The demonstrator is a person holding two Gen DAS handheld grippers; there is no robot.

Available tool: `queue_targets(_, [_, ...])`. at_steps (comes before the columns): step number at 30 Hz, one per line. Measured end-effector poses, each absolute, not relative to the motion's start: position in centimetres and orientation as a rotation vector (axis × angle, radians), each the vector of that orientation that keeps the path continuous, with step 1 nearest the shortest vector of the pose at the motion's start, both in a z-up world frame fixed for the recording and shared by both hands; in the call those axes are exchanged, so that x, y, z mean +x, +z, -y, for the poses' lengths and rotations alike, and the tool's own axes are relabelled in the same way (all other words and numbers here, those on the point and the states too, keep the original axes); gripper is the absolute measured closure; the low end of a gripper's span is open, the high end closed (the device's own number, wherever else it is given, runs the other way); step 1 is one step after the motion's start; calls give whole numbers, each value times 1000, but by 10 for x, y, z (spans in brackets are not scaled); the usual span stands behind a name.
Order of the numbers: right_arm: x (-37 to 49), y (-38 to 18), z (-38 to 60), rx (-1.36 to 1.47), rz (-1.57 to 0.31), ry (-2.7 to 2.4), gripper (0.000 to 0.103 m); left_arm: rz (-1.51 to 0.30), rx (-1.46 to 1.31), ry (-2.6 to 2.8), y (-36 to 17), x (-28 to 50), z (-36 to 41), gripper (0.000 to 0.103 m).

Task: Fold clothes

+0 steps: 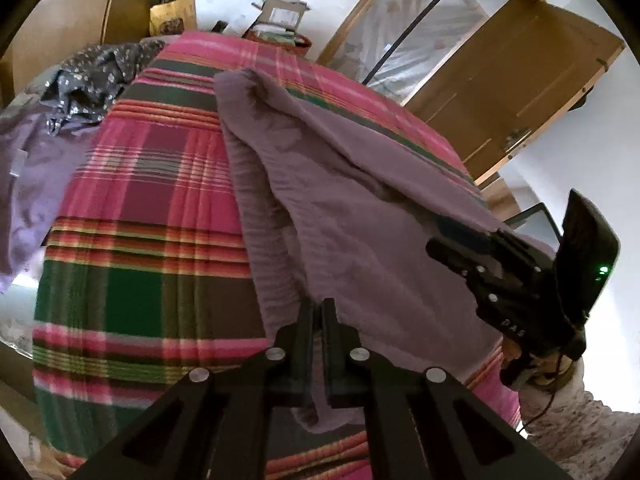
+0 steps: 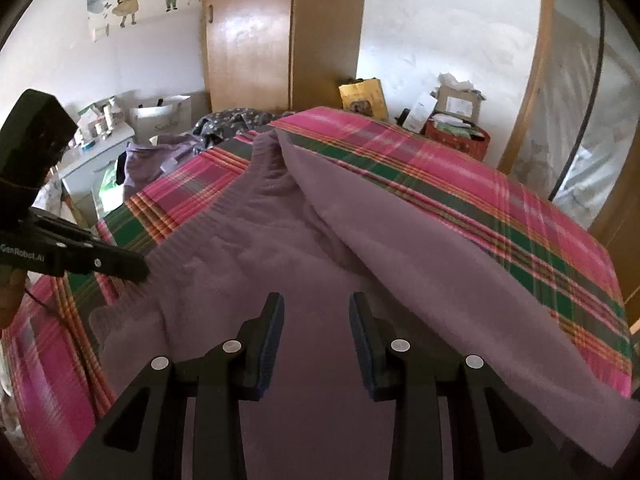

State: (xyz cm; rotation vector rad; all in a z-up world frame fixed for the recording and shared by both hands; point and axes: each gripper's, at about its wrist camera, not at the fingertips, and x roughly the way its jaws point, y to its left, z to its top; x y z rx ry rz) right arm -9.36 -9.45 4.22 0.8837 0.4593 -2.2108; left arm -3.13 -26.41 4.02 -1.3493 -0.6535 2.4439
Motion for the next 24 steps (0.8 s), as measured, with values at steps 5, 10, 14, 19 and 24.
queue_targets(5, [-86,44,86,893,-410,-2217,68,639,-1330,2474,44,-17,273,100])
queue_targets(10, [-73,40,84,900,-394,-2197,67,666,-1408,2472,25,-23,275,100])
queue_targets(14, [-65,35,79,915,-388,-2186,67,675,-1432,2483,21,-22,274,99])
queue_targets(19, [-60,32,61,946,-346,-2214,67,593,-1469,2513,24,-15,265,94])
queue_targets(24, [-51,32,28,965,-304,-2286,60,608,-1509,2502,24,-7,265,77])
